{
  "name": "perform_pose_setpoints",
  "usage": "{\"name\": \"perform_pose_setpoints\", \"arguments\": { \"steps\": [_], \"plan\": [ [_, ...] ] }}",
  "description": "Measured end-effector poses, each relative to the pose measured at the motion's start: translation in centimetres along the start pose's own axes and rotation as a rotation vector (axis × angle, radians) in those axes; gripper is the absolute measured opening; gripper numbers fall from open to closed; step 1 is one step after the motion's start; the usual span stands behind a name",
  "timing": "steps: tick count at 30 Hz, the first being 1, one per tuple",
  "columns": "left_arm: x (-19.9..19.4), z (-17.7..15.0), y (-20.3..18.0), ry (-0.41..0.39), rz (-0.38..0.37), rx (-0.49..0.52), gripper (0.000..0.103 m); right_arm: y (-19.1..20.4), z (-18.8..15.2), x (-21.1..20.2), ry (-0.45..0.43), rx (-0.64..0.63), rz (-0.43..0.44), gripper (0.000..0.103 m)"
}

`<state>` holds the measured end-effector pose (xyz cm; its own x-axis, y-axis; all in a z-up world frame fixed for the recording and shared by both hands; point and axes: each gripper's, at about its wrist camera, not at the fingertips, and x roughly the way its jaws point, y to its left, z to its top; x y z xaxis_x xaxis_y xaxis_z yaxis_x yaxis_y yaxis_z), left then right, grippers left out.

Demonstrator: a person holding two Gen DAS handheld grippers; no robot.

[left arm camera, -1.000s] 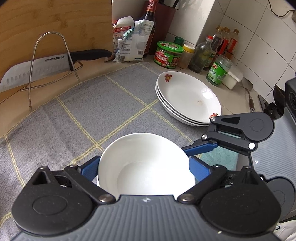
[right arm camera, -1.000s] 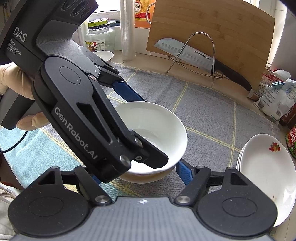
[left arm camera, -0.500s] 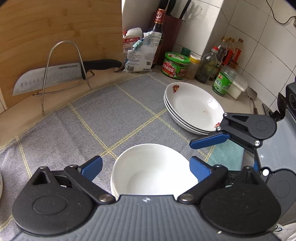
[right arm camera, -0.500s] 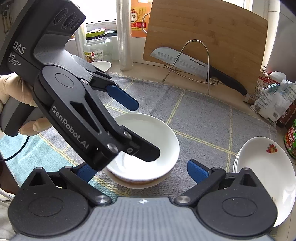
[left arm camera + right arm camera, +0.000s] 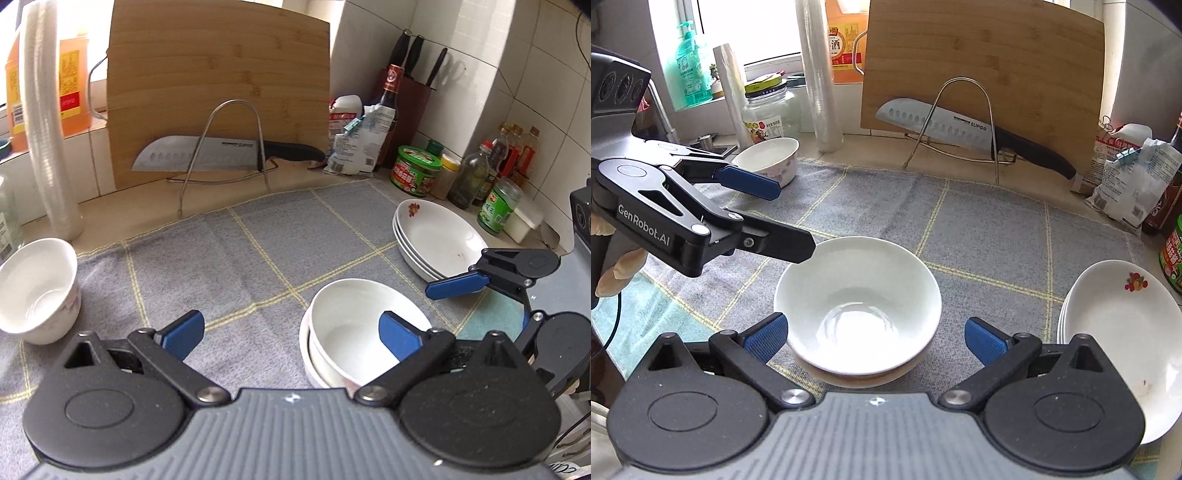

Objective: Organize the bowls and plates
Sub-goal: 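Lower the bowl into the placed bowl and open the left gripper, then move the right gripper toward the last white bowl beside the glass jar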

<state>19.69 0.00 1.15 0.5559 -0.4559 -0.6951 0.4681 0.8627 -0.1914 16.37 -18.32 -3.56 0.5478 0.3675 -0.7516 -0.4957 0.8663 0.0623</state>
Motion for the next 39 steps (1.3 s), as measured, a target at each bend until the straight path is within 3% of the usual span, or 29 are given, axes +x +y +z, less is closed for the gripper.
{"name": "perform_pose_setpoints", "arguments": {
  "steps": [12,20,24,33,39],
  "plan": [
    [-1.7,-4.2,3.0,0.005,0.216,-0.139,0.100,0.3,0.9,0.1,0.012,-0.097,-0.003,0.103],
    [-2.5,-5.6,5.7,0.025,0.427,-0.184,0.100,-0.2,3.8,0.2,-0.038,-0.152,0.088,0.103],
    [-1.9,-6.2,7.4,0.040,0.482,-0.186,0.100,0.5,5.2,0.7,-0.044,-0.162,0.100,0.103],
    [1.2,-5.2,11.7,0.042,0.476,-0.082,0.100,3.7,7.5,2.3,-0.020,-0.170,0.064,0.103],
    [3.0,-5.1,14.1,0.047,0.390,-0.123,0.103,6.5,9.2,3.7,-0.006,-0.216,0.029,0.103]
  ]
}}
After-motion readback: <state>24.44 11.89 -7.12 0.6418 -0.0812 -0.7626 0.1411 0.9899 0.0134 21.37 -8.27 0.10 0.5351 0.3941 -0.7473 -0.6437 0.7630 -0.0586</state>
